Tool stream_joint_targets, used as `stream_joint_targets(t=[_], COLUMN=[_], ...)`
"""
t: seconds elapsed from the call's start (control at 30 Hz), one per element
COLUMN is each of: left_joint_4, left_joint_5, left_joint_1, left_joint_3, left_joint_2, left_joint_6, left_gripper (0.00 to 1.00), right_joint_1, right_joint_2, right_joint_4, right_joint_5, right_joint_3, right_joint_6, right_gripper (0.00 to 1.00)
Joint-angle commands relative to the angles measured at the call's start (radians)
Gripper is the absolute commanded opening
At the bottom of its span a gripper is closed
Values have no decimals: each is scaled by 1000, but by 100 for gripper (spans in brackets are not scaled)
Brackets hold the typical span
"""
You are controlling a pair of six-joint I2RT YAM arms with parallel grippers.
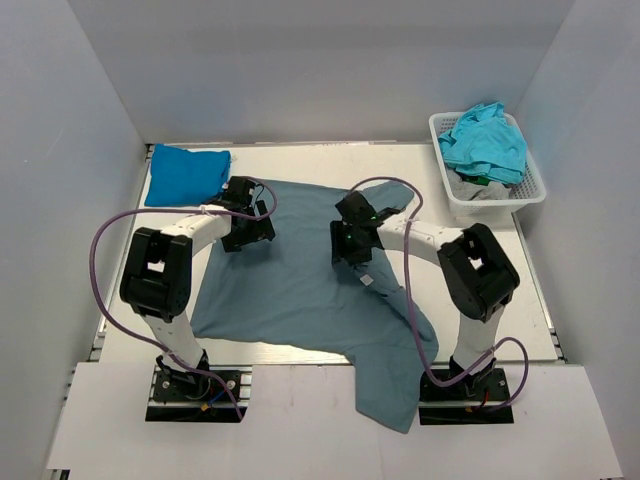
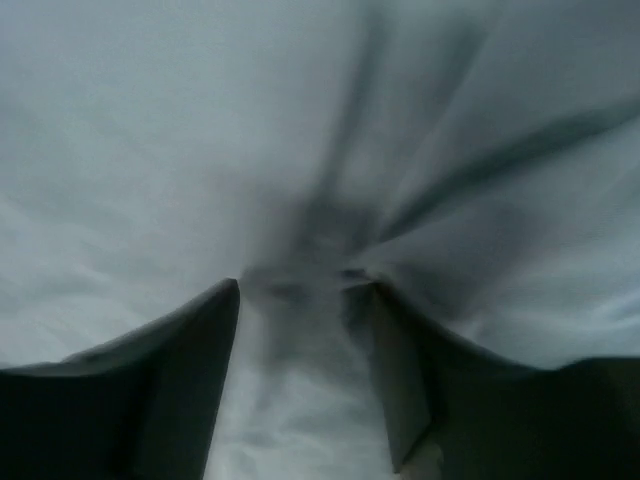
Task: Fold and stack the t-shirts
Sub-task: Flatten out the tshirt
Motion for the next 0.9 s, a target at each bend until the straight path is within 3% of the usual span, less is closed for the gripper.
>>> stream_joint_targets(t=[0.0,0.1,0.33,0.53,0.87], left_joint_4=[-3,6,6,6,-4], left_joint_5=[-18,2,2,2,-18], left_joint_1=[5,5,5,14,14], left_joint_3=[20,20,20,20,20], left_joint_2=[-3,8,28,37,46], left_joint_6=[-3,-3,-3,-3,-3], left_gripper=[99,99,99,99,99], right_joint_1=[30,38,26,-9,-66], right_joint_2=[-42,-107,-225,-217,-133], right_joint_4=[-65,-64,-82,-93,32], right_joint_5=[130,150,131,153,-43], right_joint_3=[60,59,10,-26,-67], right_joint_6=[-8,-22,-100,-185,-318], right_gripper=[66,86,89,90,86])
